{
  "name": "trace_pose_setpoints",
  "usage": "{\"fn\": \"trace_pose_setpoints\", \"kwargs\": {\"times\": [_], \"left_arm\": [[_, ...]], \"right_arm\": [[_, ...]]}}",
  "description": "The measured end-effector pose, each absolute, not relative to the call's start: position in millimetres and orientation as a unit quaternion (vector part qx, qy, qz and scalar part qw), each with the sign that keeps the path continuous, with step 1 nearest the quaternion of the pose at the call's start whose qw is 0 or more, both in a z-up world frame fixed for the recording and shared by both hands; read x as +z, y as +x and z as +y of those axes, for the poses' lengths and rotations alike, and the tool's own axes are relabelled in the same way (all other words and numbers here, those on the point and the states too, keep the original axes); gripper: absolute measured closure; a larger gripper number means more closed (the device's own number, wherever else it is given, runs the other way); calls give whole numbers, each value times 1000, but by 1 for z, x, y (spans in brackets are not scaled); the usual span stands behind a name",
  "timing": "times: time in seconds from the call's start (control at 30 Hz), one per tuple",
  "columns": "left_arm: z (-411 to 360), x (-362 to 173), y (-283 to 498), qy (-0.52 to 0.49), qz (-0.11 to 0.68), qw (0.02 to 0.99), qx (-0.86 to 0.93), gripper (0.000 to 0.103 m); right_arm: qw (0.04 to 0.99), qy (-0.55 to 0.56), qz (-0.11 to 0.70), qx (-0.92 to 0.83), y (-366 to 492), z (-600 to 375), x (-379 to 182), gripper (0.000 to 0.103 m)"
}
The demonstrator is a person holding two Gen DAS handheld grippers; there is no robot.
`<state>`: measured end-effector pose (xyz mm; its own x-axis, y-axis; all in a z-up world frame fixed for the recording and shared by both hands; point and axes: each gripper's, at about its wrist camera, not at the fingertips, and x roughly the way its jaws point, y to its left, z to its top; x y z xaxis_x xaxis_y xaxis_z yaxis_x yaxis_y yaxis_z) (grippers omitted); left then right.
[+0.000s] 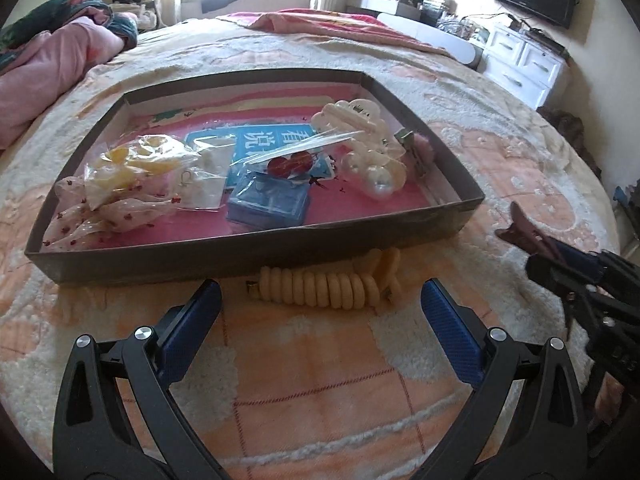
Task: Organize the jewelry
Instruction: 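Grasp the dark brown hair clip with the right gripper while the left grasps the orange spiral tie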
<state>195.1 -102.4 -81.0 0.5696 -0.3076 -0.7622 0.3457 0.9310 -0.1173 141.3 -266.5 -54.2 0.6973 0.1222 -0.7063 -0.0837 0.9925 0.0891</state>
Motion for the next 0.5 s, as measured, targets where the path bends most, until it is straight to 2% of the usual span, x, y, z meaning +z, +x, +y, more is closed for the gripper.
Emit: {"fn": "trace_pose_setpoints", "kwargs": {"times": [0.03, 0.07, 0.13, 0.23, 0.5], "left_arm": [[-104, -82, 197, 22, 429, 885, -180, 17], [-104, -83, 198, 21, 431, 884, -179, 28], [-105, -84, 198, 27, 430, 885, -174, 35], [-104, -82, 195, 25, 427, 886, -179, 39], [-92, -67, 178, 6, 416, 886, -207, 39]], "right_arm": [[921, 27, 384, 57, 141, -267, -53, 72], [922, 29, 382, 57, 141, -269, -52, 72], [923, 33, 378, 57, 141, -270, -50, 72], [926, 33, 372, 59, 141, -270, -46, 72], [936, 21, 341, 84, 133, -260, -32, 72]]}}
